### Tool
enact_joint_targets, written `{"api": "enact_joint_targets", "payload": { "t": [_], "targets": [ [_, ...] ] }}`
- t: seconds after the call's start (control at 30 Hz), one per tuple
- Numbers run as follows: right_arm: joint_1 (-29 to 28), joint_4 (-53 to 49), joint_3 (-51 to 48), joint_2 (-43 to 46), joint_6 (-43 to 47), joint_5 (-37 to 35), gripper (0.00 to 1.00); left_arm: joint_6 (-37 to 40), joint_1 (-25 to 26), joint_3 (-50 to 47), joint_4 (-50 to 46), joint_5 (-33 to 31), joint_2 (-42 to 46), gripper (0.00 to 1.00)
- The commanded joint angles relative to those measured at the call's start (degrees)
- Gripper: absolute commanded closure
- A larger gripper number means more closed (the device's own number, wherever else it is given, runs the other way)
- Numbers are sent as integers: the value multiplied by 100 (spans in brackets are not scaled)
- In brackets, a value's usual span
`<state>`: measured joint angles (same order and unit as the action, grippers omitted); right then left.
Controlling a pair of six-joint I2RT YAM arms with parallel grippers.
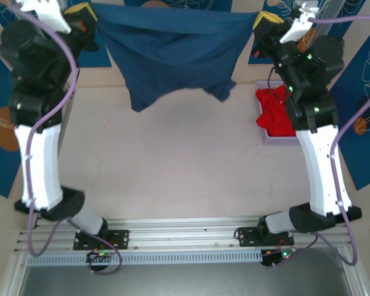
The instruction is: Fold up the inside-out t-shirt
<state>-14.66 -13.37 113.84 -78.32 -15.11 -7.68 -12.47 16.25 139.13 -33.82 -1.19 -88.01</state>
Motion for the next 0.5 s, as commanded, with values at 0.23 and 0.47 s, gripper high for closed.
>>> {"api": "enact_joint_targets", "payload": {
  "t": [0.23, 0.47],
  "targets": [
    [-14, -2094, -4204, 2218, -483, -88, 100, -1152, 568, -7413, 685, 1247, 3390, 100],
    [93, -2180, -7098, 2602, -1521, -692, 84, -2204, 1849, -10279, 1436, 1272, 2986, 79]
  ]
}}
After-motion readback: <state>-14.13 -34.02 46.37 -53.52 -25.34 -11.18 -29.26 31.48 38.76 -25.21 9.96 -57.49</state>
